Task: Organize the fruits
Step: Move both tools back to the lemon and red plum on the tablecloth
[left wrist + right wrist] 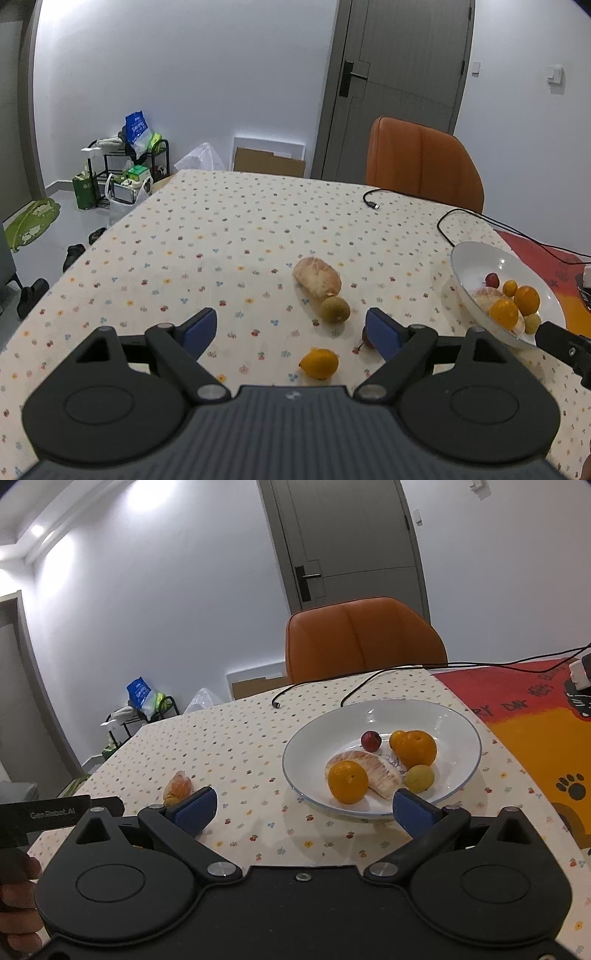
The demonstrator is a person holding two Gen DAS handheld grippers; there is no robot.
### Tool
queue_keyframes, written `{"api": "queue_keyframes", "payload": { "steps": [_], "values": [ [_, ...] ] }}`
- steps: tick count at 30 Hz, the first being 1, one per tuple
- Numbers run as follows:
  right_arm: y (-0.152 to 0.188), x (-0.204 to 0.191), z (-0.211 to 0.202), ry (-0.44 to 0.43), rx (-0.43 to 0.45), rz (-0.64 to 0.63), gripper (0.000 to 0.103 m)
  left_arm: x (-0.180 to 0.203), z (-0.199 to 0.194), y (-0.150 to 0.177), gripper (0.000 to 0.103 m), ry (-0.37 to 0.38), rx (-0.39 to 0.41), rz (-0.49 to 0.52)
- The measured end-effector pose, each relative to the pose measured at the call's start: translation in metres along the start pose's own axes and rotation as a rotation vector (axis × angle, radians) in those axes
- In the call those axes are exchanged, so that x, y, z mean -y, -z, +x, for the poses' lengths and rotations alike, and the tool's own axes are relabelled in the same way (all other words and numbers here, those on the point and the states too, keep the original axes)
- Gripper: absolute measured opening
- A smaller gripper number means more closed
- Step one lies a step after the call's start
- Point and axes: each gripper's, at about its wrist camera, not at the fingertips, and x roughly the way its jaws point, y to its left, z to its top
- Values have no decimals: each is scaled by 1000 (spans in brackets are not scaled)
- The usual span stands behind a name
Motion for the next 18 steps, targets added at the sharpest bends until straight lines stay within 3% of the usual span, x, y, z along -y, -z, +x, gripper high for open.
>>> {"api": "queue_keyframes", "payload": {
  "steps": [18],
  "values": [
    [10,-6,19,-28,-59,-12,103,6,23,18,84,40,-37,22]
  ]
}}
